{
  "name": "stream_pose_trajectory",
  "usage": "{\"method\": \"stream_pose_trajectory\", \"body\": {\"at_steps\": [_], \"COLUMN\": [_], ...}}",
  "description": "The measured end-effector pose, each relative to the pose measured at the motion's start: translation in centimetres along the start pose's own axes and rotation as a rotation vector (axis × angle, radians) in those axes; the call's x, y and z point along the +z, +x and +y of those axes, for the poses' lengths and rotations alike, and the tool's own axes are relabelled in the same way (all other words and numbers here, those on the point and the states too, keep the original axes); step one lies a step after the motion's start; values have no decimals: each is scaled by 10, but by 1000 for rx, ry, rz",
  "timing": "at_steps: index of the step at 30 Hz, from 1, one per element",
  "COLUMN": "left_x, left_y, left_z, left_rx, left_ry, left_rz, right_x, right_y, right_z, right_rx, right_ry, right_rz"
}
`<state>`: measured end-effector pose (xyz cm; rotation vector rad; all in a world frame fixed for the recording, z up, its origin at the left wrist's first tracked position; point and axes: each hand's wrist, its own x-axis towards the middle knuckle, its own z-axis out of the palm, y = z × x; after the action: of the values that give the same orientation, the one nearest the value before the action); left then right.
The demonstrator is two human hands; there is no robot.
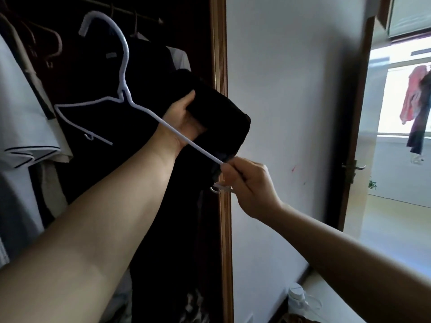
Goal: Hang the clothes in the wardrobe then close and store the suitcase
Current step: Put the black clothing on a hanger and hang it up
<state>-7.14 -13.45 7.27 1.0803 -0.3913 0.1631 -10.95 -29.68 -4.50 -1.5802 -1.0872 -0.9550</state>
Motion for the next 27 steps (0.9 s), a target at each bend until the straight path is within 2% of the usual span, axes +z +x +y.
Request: {"method": "stream_pose_trajectory", "body": {"at_steps": [4, 7, 9, 11, 13, 14, 16, 18, 20, 23, 27], "left_x": [-8, -8, -14, -28, -49, -60, -82, -104, -119, -132, -138], "left_y": [14, 14, 11, 6, 0, -5, -15, -24, -35, -46, -53], "left_z": [-11, -11, -6, -3, -7, -12, -28, -45, -56, -66, -67], "left_rx": [-288, -364, -318, -154, 36, 66, -41, -244, -336, -290, -61], "left_ry": [333, 680, 934, 1145, 1296, 1343, 1360, 1212, 1009, 783, 789], "left_rz": [-45, -80, -30, 69, 234, 335, 509, 657, 752, 702, 679], "right_x": [-3, -8, -13, -19, -22, -22, -20, -15, -9, -4, -12], "right_y": [9, 16, 24, 30, 28, 26, 22, 21, 21, 22, 23], "right_z": [0, 6, 14, 24, 35, 39, 44, 44, 43, 45, 51], "right_rx": [271, 430, 507, 576, 631, 653, 682, 676, 649, 623, 619], "right_ry": [189, 268, 289, 261, 191, 173, 181, 170, 131, 104, 136], "right_rz": [71, 124, 181, 204, 195, 190, 170, 121, 87, 65, 28]}}
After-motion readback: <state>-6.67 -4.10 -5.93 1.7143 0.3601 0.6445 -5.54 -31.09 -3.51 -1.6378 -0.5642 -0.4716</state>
